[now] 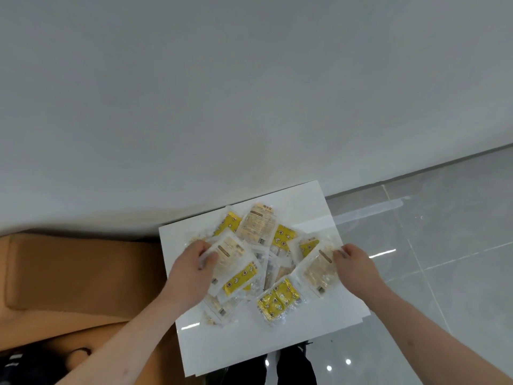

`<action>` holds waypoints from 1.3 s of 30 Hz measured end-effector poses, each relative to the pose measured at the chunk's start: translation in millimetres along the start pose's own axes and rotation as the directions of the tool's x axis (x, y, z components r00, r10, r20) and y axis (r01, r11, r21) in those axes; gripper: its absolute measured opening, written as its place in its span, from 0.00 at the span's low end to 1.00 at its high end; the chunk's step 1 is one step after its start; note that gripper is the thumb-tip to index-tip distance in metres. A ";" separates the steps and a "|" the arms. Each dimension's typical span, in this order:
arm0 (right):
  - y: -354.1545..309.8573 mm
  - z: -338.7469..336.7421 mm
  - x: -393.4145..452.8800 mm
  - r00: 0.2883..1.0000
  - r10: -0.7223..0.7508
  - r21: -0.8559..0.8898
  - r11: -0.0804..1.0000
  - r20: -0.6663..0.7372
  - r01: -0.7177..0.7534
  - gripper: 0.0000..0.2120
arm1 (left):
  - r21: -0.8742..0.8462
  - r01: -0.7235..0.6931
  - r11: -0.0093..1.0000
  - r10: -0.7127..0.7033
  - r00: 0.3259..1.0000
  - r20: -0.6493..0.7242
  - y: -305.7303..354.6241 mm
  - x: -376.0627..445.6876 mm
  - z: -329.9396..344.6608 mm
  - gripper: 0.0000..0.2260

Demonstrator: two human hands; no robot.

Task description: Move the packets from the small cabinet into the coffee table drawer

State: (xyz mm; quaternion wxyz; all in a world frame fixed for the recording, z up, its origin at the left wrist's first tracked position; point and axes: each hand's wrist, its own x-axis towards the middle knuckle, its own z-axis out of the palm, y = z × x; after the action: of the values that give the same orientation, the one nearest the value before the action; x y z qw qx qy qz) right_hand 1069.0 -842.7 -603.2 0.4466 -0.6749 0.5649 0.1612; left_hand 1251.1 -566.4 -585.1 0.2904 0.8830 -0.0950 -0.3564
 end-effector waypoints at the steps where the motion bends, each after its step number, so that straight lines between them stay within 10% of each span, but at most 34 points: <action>1: 3.2 7.8 5.2 1.000 0.008 -0.021 1.000 0.000 -0.008 0.09 | 0.086 -0.011 0.996 0.010 1.000 0.011 -4.7 1.6 10.3 0.05; 10: 13.8 53.4 -5.3 0.999 0.043 0.124 0.992 -0.032 -0.039 0.38 | 0.368 0.053 0.928 -0.029 0.997 -0.071 -2.8 -1.8 52.7 0.31; 16: 19.4 36.6 1.2 0.982 0.182 0.247 0.951 0.043 -0.187 0.16 | 0.156 0.030 0.987 -0.038 0.998 0.052 -1.3 -13.3 41.3 0.10; 22: 41.7 4.7 -21.5 0.985 0.126 0.413 0.896 0.114 -0.162 0.09 | 0.118 0.018 0.993 -0.030 0.994 0.104 -9.5 -25.4 10.7 0.10; 30: 78.8 45.1 -72.5 0.963 0.114 0.477 0.850 0.245 -0.222 0.15 | 0.087 0.142 0.986 -0.147 0.987 0.063 -20.1 -20.9 10.8 0.18; 39: 44.9 127.8 -68.5 0.938 0.338 0.443 0.831 0.077 -0.335 0.27 | 0.153 0.047 0.987 -0.073 0.983 0.170 -2.6 -4.3 35.9 0.13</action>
State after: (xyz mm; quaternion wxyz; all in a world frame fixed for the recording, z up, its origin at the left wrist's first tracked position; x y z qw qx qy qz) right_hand 1043.7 -698.4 -642.8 0.5536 -0.4437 0.6975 0.1006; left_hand 1223.3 -578.6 -604.9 0.2035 0.8698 -0.1199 -0.4331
